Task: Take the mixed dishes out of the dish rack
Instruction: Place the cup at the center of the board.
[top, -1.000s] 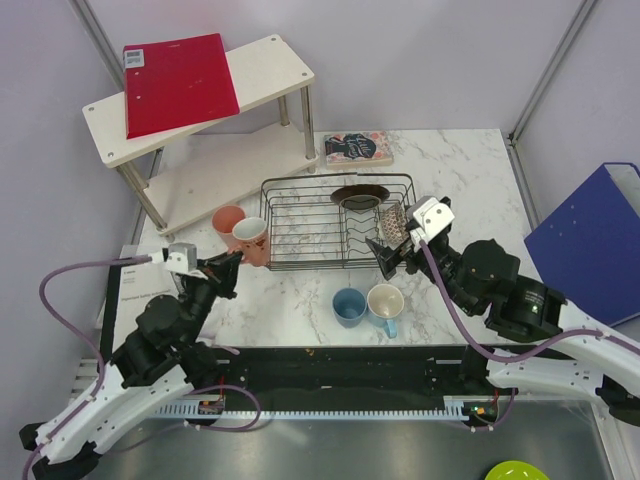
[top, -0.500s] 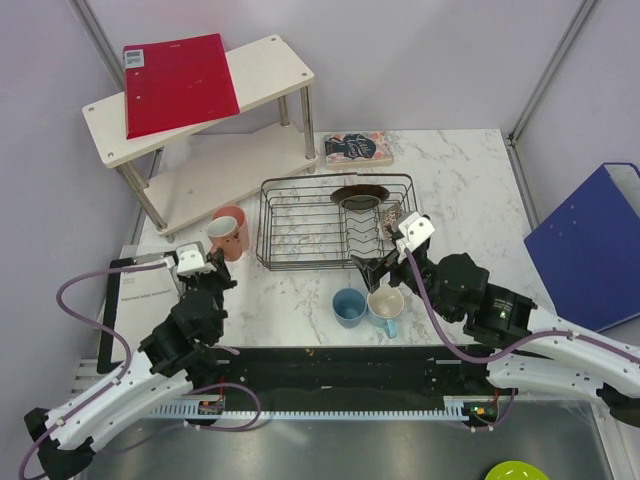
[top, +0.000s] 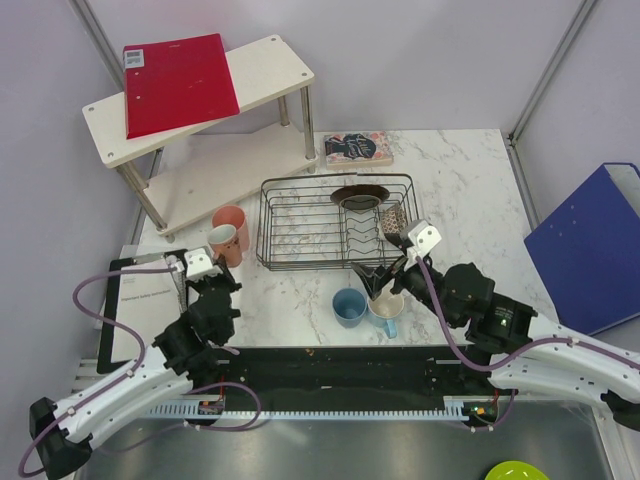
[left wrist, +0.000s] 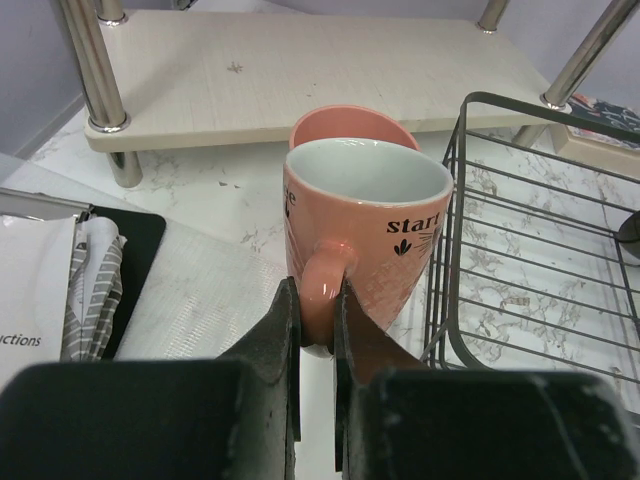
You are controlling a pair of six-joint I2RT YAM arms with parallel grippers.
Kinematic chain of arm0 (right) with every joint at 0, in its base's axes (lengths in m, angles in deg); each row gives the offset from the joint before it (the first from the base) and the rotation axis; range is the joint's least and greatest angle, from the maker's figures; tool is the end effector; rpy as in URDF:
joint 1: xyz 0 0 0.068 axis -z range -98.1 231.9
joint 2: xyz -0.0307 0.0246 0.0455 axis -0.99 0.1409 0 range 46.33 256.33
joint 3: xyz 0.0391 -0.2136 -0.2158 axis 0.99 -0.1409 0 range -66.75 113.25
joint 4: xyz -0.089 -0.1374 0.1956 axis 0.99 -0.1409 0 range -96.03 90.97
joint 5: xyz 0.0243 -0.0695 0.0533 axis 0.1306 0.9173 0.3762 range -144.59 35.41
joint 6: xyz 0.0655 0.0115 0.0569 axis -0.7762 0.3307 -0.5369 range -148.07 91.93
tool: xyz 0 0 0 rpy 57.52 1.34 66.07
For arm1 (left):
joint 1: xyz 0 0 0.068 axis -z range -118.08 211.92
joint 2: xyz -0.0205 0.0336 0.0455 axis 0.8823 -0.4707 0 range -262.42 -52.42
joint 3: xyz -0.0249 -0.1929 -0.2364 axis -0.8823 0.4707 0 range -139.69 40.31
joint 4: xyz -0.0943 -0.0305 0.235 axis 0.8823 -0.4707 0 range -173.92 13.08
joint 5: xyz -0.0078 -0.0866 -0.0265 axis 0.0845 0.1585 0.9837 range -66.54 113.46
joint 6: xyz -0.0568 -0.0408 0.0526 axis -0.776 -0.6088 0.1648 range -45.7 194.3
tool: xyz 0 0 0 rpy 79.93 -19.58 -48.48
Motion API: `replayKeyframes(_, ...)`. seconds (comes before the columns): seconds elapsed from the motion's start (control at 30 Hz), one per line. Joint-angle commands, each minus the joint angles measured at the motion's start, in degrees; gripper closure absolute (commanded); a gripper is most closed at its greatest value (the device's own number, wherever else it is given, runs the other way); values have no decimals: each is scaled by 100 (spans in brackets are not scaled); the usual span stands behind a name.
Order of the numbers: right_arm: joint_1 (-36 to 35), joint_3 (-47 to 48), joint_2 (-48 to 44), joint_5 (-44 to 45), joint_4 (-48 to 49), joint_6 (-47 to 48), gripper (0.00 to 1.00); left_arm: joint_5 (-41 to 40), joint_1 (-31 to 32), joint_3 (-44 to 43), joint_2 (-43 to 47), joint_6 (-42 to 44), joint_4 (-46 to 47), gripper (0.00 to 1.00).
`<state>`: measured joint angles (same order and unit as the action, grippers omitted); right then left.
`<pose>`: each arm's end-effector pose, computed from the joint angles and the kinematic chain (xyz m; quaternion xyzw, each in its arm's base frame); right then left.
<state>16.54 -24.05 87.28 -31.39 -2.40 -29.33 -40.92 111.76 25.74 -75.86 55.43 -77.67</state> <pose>0.1013 0.1474 0.3721 -0.2540 0.6697 0.2544 0.6498 0.1160 -0.0289 0.2368 -0.1587 0.7148 0.0278 0.6805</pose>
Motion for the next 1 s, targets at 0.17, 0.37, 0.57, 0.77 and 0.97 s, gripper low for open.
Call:
replayKeyframes(0.17,-3,-253,-78,-123,294,-24,2,-84,-19,174,-213,-1311,-109,98)
replayKeyframes(0.37,-3,-358,-131,-88,294,11,2,136,-19,121,-714,-1786,-328,98)
replayKeyframes(0.57,-3,-455,-166,-114,294,-6,2,250,-19,261,-1004,-2384,-505,98)
replayKeyframes(0.77,-3,-526,-166,-149,285,-15,2,259,-19,183,-1373,-2586,-487,98)
replayKeyframes(0.97,6,-570,-61,-412,294,-435,2,356,-19,15,-1717,-2551,-548,98)
